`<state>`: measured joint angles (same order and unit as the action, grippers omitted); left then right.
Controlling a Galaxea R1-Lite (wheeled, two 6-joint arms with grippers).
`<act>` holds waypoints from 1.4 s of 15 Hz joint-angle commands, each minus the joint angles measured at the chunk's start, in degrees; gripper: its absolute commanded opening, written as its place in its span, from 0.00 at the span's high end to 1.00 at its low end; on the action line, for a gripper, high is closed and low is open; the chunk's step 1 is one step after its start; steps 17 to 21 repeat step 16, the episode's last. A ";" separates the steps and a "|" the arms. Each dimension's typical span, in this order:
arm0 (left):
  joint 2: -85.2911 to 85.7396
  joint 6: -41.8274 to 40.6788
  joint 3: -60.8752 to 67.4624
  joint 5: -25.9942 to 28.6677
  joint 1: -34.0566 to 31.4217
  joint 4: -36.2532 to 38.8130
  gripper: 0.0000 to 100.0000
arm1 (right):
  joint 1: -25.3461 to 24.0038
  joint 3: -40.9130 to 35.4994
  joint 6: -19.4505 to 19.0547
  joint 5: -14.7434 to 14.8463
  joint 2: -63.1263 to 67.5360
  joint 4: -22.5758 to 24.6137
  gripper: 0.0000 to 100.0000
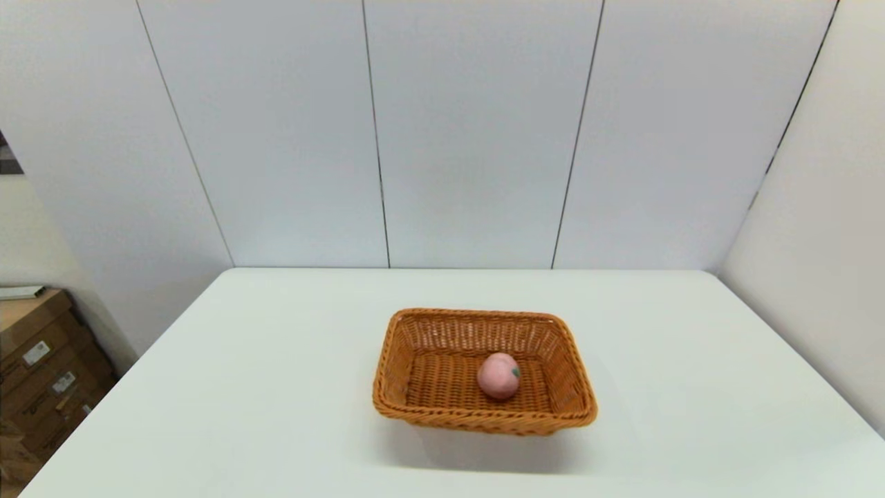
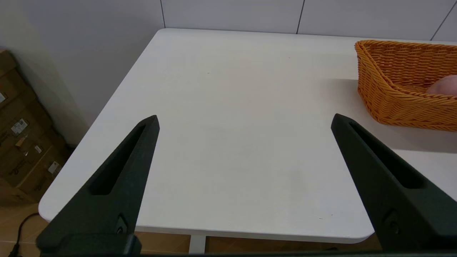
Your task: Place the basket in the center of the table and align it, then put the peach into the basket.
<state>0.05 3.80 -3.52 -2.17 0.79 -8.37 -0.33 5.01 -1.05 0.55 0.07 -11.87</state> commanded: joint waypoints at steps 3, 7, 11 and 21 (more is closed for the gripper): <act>0.04 0.06 0.01 -0.03 0.00 -0.06 0.00 | -0.02 -0.35 -0.45 -0.55 -0.07 0.10 0.00; 0.04 0.06 0.01 -0.03 0.00 -0.06 0.00 | -0.02 -0.44 0.08 -0.28 -0.07 0.10 0.00; 0.04 0.06 0.01 -0.03 0.00 -0.06 0.00 | -0.02 -0.44 -0.18 -0.37 -0.07 0.10 0.00; 0.04 0.06 0.01 -0.03 0.00 -0.06 0.00 | -0.02 -0.44 1.31 0.07 -0.07 0.18 0.00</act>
